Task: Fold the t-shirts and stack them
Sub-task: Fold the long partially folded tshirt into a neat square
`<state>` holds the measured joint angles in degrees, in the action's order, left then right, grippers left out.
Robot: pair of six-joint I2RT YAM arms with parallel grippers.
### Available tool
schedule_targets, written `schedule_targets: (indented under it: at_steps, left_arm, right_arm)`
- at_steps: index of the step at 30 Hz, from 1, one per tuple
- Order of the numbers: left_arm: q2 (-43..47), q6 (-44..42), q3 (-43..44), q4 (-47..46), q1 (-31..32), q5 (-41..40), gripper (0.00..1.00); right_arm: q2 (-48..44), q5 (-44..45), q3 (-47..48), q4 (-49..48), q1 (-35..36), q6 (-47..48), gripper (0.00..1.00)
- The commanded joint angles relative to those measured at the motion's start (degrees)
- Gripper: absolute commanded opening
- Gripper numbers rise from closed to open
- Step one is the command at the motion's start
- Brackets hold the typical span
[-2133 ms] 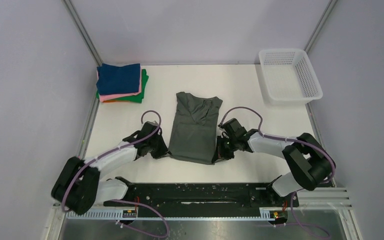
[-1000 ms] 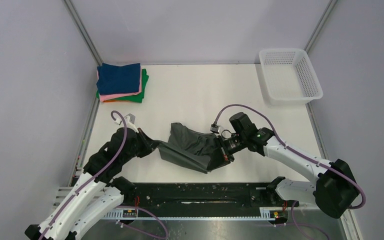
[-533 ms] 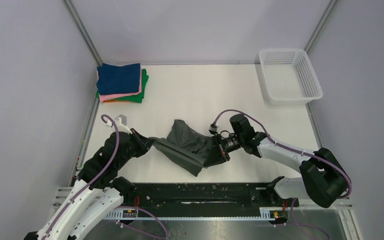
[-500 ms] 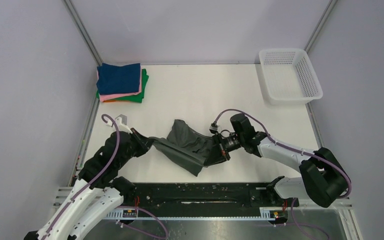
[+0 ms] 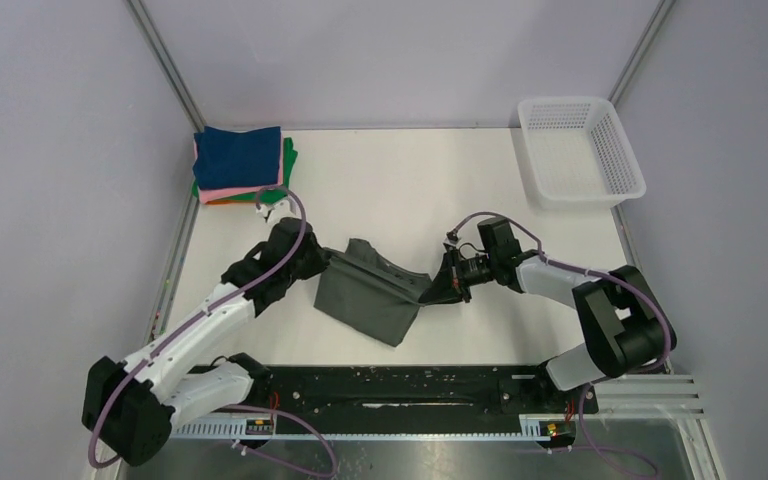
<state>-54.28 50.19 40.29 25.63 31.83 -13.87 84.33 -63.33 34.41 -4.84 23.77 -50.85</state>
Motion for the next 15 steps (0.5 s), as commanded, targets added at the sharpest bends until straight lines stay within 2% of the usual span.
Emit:
schedule_targets:
  at_steps: [1, 6, 9, 14, 15]
  left_arm:
    - [-7.84, -2.64, 6.37, -8.04, -2.73, -5.89, 0.00]
    - [-17.04, -3.60, 9.28, -11.41, -4.22, -2.68, 0.00]
    - [-21.73, -3.44, 11.61, -11.35, -5.26, -1.89, 0.00]
    - [-28.49, -4.38, 15.92, -11.17, -6.82, 1.54, 0.06]
    - [-29.62, -4.71, 16.53, -11.65, -6.89, 2.14, 0.09]
  right_arm:
    - [3.34, -0.63, 4.17, 4.06, -1.80, 3.26, 0.00]
    - [7.01, 0.39, 6.49, 6.29, -3.70, 4.46, 0.01]
    - [9.11, 0.86, 7.90, 7.18, -4.98, 4.92, 0.05]
    - [12.62, 3.00, 11.27, 10.47, -6.96, 7.81, 0.07]
    - [13.15, 3.75, 12.10, 11.75, -7.41, 8.85, 0.11]
